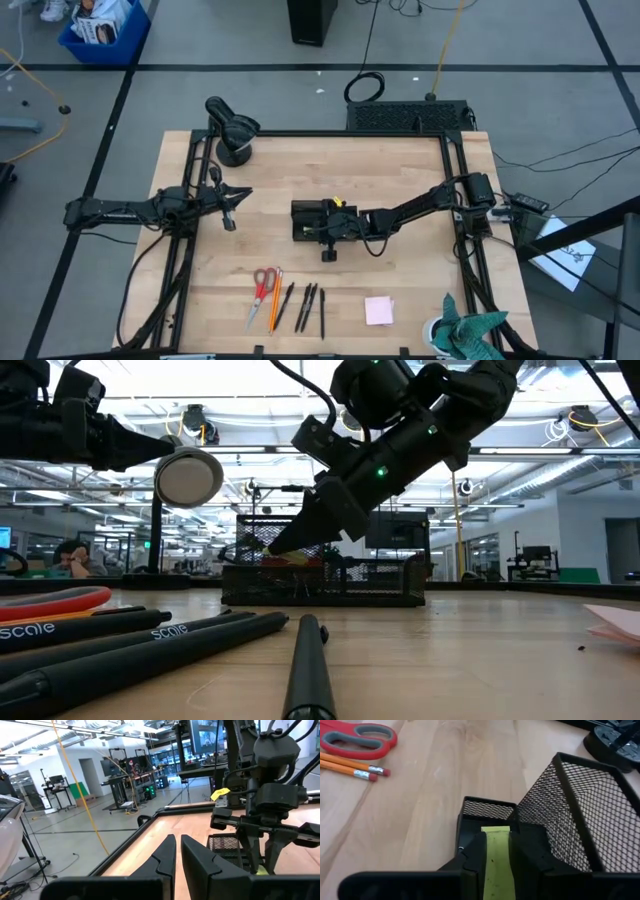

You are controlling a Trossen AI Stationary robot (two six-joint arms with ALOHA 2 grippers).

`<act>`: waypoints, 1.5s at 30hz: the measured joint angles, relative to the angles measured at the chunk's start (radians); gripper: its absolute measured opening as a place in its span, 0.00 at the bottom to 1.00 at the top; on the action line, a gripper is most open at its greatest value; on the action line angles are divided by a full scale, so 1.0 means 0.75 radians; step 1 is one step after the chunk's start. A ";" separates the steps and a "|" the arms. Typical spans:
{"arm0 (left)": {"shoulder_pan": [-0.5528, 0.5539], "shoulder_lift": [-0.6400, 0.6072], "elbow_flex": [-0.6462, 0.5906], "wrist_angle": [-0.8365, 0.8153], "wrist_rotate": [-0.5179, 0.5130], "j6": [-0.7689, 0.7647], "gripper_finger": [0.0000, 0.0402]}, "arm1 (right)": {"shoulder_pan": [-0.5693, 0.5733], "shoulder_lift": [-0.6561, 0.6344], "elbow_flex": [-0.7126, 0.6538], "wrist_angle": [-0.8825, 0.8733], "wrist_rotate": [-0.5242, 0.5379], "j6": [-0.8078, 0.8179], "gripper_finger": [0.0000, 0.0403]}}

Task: Pick and place office supplies into organizer
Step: Put the light green eraser into the black desk organizer, then put the yellow pencil into the black desk organizer

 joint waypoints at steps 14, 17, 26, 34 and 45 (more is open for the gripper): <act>0.000 0.000 0.000 -0.001 0.000 -0.001 0.09 | 0.000 0.000 0.000 -0.005 -0.001 0.090 0.26; 0.000 0.000 0.000 -0.001 0.000 -0.001 0.09 | 0.000 0.000 0.000 -0.004 -0.002 0.091 0.29; 0.000 0.000 0.000 -0.002 0.000 -0.003 0.09 | 0.021 -0.009 -0.001 0.002 -0.002 0.054 0.30; 0.000 0.000 0.000 -0.002 -0.001 0.018 0.09 | 0.143 -0.096 -0.001 0.031 0.060 -0.112 0.28; 0.000 0.000 0.000 -0.002 -0.009 0.033 0.09 | 0.272 -0.300 -0.001 -0.165 0.386 -0.066 0.16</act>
